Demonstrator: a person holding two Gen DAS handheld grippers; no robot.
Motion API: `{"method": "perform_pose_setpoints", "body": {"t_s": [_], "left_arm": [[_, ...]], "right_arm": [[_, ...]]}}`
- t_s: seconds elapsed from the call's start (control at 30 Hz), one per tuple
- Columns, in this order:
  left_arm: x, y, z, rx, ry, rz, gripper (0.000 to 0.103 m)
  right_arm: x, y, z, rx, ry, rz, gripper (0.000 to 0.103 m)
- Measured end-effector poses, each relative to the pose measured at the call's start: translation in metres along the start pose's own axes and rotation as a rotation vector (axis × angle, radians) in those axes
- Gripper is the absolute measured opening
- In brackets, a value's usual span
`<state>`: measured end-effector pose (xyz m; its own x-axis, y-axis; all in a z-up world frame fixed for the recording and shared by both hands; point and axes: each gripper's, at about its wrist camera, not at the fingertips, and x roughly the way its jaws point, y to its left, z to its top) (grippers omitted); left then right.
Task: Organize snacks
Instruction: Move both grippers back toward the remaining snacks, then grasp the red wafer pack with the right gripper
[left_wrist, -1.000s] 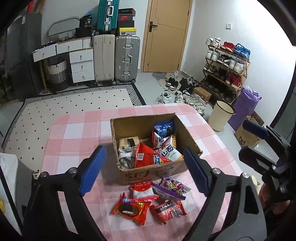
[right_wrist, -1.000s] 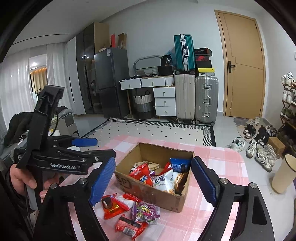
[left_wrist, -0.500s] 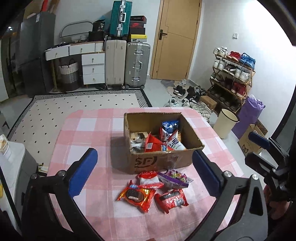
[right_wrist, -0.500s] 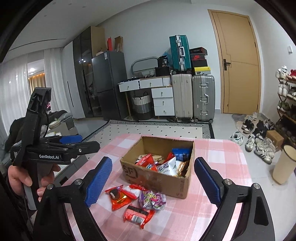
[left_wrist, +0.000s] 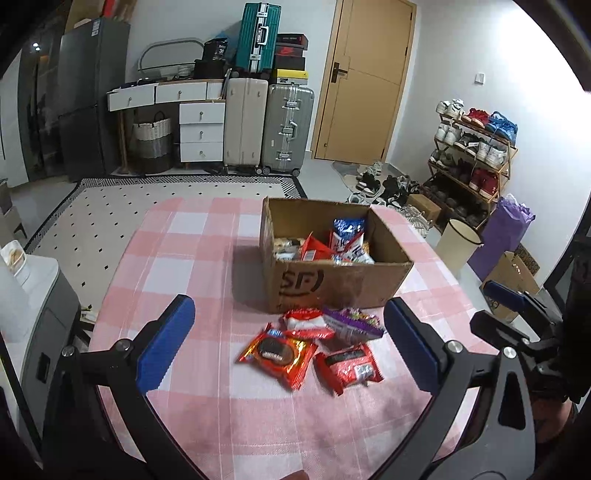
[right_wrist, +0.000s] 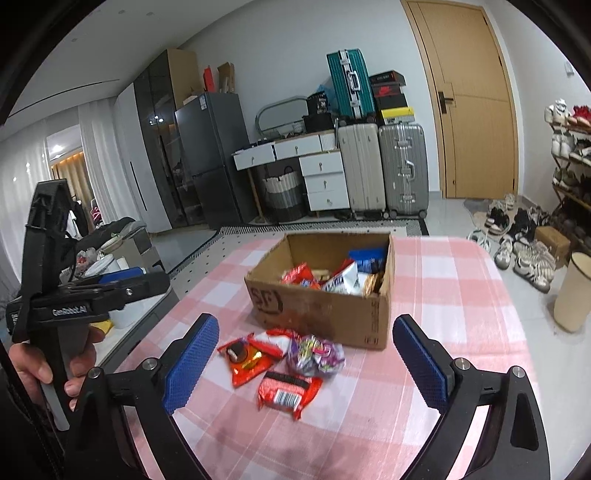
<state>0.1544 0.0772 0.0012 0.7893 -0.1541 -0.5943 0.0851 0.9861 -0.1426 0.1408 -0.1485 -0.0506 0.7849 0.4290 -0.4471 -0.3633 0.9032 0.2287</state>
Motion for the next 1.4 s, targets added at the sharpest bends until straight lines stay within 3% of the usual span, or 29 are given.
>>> {"method": "perform_pose_setpoints", "body": {"t_s": [0.43,1.07,1.27,1.33,1.4], "left_arm": [[0.034,0.021,-0.049,-0.031,0.072,0.024,0.102],[0.084,0.052,-0.094,-0.098,0.16,0.021,0.102],[0.088,0.063,-0.102,-0.13,0.186,0.014,0.102],[0.09,0.064,-0.103,-0.134,0.188,0.012,0.102],[0.09,0.064,-0.104,-0.136,0.184,0.003,0.102]], "right_arm": [[0.063,-0.002,-0.049,0.048,0.141,0.014,0.097],[0.163,0.017,-0.085,0.046,0.347,0.0,0.096],[0.182,0.031,-0.089,-0.022,0.367,-0.065,0.086],[0.185,0.035,-0.09,-0.043,0.368,-0.077,0.075],[0.187,0.04,-0.09,-0.078,0.368,-0.079,0.058]]}}
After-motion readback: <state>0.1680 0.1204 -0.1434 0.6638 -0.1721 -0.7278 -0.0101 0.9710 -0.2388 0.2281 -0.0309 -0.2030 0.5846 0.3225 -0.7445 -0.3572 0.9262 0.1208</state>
